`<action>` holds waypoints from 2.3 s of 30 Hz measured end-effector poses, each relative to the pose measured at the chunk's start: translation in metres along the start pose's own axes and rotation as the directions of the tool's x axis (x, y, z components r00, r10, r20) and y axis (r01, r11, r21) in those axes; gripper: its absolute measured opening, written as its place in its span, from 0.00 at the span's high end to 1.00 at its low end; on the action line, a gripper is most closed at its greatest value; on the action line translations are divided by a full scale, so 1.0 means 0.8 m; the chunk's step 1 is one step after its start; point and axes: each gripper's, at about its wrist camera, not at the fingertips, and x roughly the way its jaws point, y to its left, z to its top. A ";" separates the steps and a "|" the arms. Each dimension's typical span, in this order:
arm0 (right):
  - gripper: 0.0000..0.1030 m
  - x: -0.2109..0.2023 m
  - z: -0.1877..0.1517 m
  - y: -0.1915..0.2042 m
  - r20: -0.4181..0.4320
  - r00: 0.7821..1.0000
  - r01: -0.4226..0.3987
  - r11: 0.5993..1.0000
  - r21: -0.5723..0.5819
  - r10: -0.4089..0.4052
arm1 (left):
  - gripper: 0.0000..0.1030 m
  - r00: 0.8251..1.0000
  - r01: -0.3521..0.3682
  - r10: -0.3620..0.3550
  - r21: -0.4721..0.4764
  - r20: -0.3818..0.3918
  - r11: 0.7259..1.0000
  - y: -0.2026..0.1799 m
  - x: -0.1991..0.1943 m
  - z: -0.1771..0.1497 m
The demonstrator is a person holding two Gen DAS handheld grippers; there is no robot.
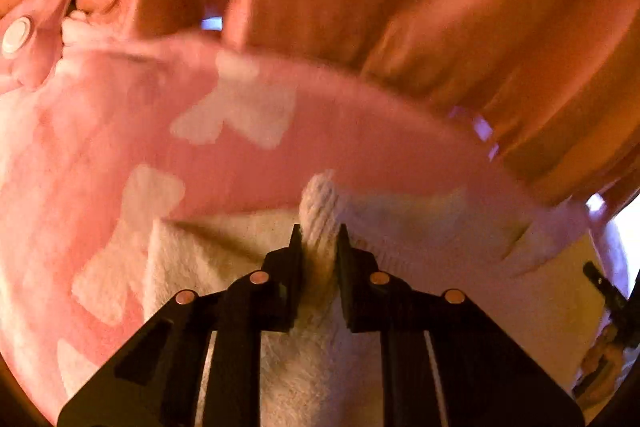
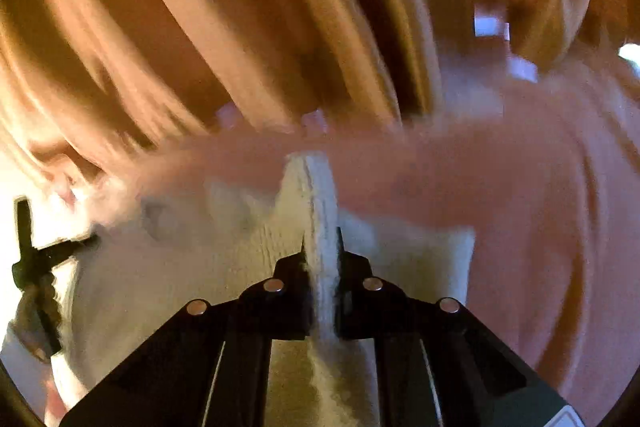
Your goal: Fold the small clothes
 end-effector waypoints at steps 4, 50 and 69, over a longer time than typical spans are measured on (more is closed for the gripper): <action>0.93 -0.011 0.011 -0.015 0.058 0.998 0.039 0.999 0.014 -0.039 | 0.90 0.997 -0.057 0.056 0.018 0.051 0.998 0.005 -0.001 0.012; 0.86 -0.106 -0.113 0.012 -0.113 0.975 0.192 0.981 -0.023 -0.193 | 0.57 0.990 -0.135 0.140 0.213 -0.007 0.968 -0.011 -0.135 -0.150; 0.83 0.011 -0.007 -0.009 -0.058 0.990 0.139 0.977 0.160 -0.131 | 0.44 0.963 -0.268 0.267 0.196 0.032 0.943 0.002 -0.042 -0.079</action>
